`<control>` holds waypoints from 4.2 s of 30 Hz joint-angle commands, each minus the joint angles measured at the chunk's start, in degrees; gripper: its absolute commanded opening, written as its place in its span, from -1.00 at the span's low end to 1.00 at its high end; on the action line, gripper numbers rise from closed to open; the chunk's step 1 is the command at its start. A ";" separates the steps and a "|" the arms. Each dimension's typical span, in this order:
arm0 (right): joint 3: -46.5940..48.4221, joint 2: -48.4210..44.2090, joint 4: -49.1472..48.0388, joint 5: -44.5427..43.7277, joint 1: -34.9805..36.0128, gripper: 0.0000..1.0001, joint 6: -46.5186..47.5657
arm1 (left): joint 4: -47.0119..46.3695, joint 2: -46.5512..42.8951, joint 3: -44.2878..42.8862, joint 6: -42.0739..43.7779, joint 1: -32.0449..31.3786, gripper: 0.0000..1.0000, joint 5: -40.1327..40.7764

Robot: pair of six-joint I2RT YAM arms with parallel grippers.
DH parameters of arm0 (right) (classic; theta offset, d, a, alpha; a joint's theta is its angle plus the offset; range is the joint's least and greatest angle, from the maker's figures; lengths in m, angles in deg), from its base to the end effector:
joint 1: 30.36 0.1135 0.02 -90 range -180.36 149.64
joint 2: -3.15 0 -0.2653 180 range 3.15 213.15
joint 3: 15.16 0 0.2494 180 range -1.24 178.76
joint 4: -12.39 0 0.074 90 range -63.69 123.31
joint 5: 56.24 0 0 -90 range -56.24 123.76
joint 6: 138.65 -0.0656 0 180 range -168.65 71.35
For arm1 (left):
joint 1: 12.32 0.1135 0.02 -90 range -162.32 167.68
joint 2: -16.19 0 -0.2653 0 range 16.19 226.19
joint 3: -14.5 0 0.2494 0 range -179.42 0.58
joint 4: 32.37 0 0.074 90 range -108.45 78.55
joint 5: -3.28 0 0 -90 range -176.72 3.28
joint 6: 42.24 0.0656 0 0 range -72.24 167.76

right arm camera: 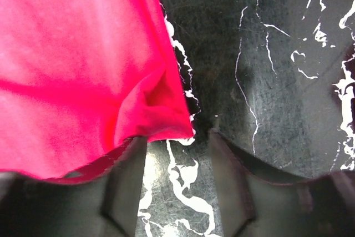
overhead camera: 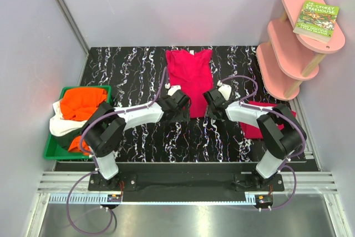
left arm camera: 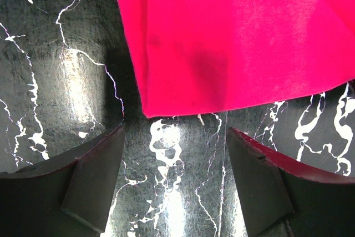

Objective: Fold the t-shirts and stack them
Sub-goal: Grab one side of the 2/3 rectangular tshirt with both arms

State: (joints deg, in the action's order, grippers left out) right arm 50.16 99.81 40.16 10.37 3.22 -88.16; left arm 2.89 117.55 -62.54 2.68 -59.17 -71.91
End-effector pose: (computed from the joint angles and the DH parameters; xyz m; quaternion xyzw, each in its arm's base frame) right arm 0.2916 0.1623 0.1321 0.1027 0.9398 -0.0017 0.3259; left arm 0.2647 -0.2578 0.1524 -0.0190 0.9573 -0.1006 0.2703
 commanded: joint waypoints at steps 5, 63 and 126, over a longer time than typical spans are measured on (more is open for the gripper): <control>-1.04 3.00 0.13 2.30 -0.36 -0.54 -0.57 | -0.34 0.24 -0.96 -0.80 -0.17 0.55 0.75; -18.00 -22.38 11.02 8.90 11.33 -1.00 -15.33 | 5.73 -12.68 14.94 -15.30 -12.65 -1.00 4.09; -15.62 -14.40 9.97 9.60 12.65 -0.17 -11.73 | 8.01 -12.77 13.98 -15.48 -13.97 -1.00 6.64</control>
State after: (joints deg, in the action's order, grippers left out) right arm 36.89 83.28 49.78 15.72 15.37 -97.58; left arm 9.93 105.77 -47.94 -12.92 -73.00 -67.19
